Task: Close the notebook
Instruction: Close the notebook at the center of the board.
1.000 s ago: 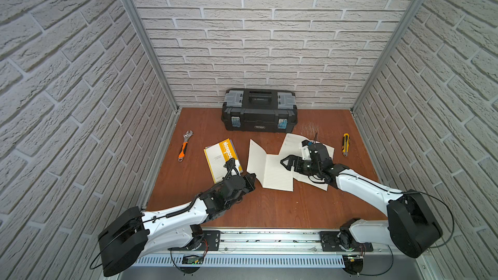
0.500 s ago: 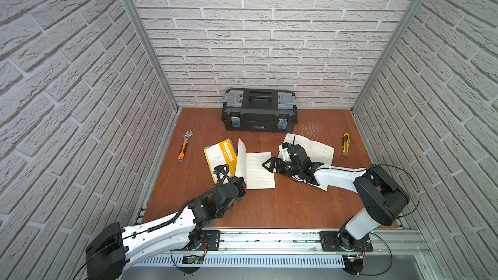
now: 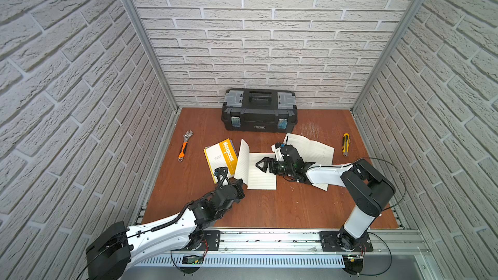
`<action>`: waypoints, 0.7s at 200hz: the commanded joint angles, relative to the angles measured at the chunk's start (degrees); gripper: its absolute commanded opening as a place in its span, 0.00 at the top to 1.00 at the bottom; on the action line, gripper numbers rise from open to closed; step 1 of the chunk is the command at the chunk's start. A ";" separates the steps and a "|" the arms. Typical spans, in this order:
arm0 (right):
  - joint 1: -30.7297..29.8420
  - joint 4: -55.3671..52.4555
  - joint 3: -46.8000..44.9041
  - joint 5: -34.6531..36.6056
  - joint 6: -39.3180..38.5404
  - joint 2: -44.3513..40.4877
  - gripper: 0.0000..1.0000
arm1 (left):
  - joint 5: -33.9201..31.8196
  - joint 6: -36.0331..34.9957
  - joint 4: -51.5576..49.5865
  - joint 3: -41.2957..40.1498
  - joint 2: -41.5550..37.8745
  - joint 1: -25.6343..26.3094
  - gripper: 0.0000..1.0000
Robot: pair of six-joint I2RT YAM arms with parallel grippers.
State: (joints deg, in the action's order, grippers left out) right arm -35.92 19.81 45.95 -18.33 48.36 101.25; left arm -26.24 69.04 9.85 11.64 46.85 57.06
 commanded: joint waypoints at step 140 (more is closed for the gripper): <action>-0.38 6.90 -0.95 -0.70 1.39 3.55 0.00 | 15.16 -11.65 13.73 10.10 16.39 -1.16 0.60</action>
State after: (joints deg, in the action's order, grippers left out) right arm -35.92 26.02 45.89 -18.83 49.34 104.09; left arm -15.62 60.12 15.46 19.68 61.06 56.47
